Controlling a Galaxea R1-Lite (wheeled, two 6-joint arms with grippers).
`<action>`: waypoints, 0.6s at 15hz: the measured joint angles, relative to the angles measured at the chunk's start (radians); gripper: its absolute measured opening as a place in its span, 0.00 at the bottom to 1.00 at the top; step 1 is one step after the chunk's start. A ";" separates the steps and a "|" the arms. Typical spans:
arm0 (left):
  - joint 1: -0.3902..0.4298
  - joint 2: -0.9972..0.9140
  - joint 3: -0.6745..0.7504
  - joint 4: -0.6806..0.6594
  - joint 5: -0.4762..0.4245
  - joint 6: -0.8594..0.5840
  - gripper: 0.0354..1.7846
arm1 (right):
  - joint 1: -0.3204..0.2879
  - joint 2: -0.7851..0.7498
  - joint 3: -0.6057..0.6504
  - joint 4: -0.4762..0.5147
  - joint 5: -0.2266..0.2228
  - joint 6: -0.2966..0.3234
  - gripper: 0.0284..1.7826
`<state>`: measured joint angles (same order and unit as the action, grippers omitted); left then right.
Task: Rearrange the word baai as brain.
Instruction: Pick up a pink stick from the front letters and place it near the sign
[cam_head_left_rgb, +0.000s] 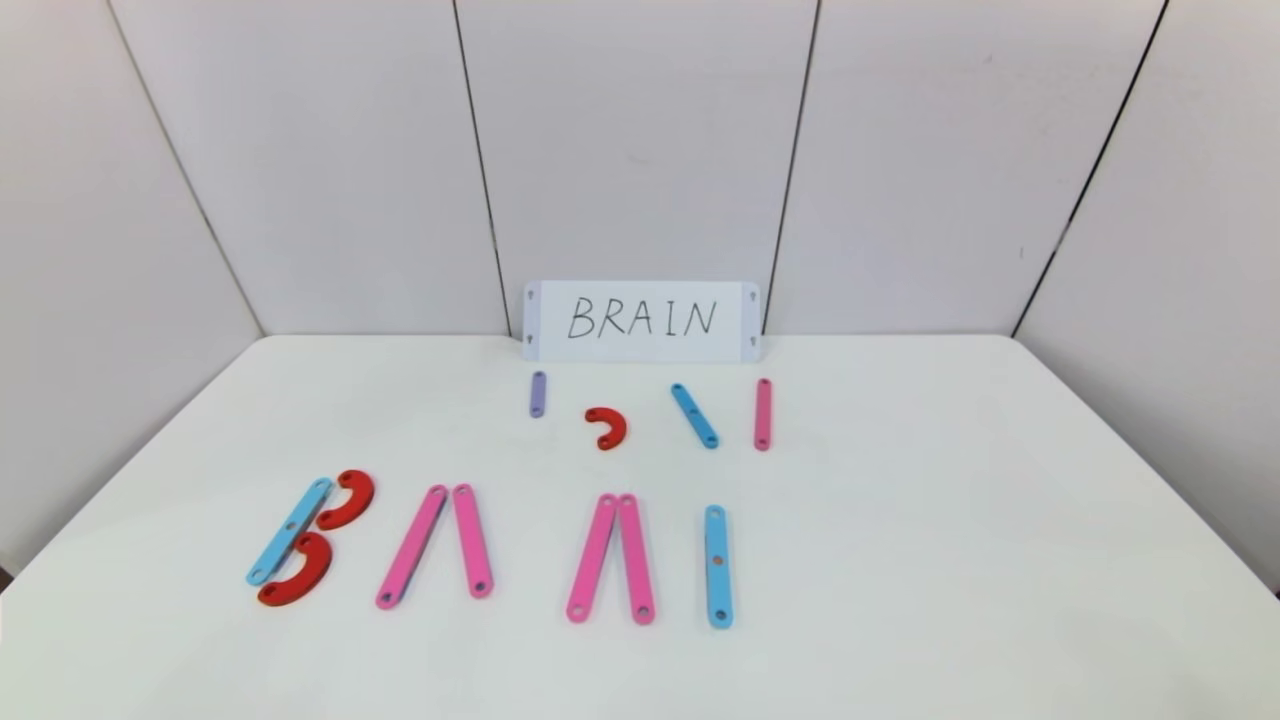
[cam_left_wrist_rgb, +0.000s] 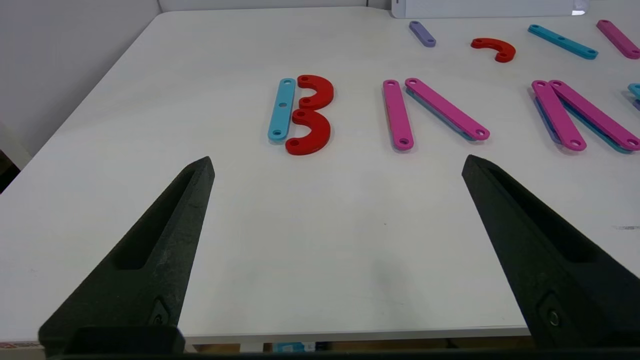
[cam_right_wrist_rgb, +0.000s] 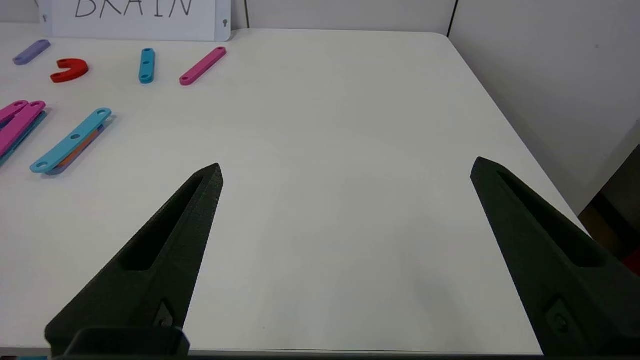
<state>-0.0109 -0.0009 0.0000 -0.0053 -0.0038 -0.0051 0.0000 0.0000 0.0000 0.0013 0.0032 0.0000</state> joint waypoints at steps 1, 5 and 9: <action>0.000 0.000 0.000 0.001 0.000 0.001 0.97 | 0.000 0.000 0.000 0.000 0.000 0.000 0.97; 0.000 0.000 -0.017 0.010 0.008 -0.002 0.97 | 0.000 0.000 -0.020 0.003 -0.003 -0.013 0.97; 0.000 0.034 -0.105 0.048 0.000 -0.001 0.97 | 0.000 0.058 -0.143 0.043 0.009 -0.010 0.97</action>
<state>-0.0109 0.0330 -0.1049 0.0428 -0.0043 -0.0062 0.0000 0.0577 -0.1428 0.0443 0.0123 -0.0100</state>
